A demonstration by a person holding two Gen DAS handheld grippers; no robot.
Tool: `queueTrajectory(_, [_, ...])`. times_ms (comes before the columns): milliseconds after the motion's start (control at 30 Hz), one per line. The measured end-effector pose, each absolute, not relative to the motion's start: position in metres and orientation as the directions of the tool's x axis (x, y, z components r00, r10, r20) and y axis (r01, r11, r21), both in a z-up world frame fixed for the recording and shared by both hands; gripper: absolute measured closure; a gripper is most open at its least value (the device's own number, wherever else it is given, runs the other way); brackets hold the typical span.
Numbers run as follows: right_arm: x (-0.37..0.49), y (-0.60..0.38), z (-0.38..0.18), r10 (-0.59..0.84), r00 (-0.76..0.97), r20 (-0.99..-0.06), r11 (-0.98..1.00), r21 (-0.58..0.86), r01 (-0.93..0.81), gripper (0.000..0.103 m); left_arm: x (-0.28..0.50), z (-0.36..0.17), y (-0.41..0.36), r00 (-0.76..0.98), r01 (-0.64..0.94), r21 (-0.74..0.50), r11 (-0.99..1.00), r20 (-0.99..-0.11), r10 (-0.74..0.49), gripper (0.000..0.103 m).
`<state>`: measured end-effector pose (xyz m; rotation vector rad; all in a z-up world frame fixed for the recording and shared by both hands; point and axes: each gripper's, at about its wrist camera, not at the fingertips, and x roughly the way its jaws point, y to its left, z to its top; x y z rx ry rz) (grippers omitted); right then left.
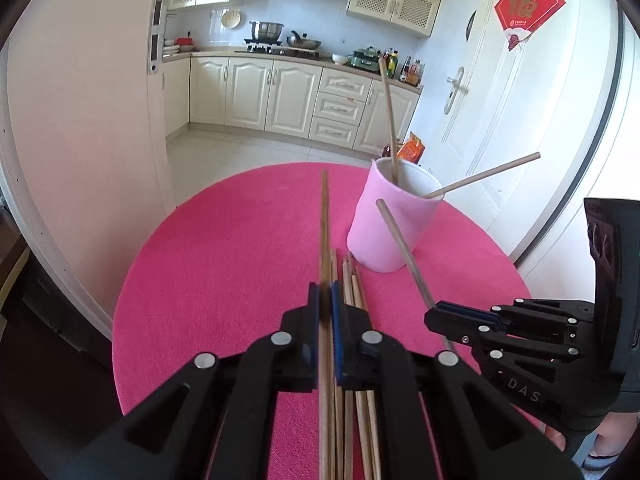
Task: Organize utensils
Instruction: 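Lift both held chopsticks upright over the pink cup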
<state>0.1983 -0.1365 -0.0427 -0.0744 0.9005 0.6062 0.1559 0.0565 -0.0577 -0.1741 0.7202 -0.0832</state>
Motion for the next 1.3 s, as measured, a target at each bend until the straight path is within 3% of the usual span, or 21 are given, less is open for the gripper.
queueTrajectory(233, [0.182,-0.165,-0.013,0.563,0.52,-0.642,0.798,0.257,-0.546,0.096,0.145,-0.028,0.032,0.814,0.067,-0.163,0.984,-0.562,-0.149,0.097])
queueTrajectory(667, [0.184,-0.189,0.013,0.637,0.557,-0.533,0.759,0.307,-0.575,0.096,0.154,-0.003,0.002,0.843,0.094,-0.131,0.987,-0.517,-0.149,0.097])
queueTrajectory(933, [0.191,-0.202,0.022,0.657,0.594,-0.465,0.751,0.328,-0.574,0.096,0.163,0.009,0.003,0.874,0.08,-0.168,0.983,-0.461,-0.15,0.097])
queueTrajectory(1167, [0.203,-0.216,0.027,0.65,0.63,-0.426,0.76,0.338,-0.555,0.096,0.169,0.02,0.001,0.917,0.094,-0.206,0.974,-0.362,-0.165,0.097])
queueTrajectory(1300, [0.21,-0.223,0.026,0.65,0.639,-0.412,0.76,0.352,-0.546,0.096,0.182,0.021,0.002,0.918,0.092,-0.223,0.971,-0.359,-0.169,0.097])
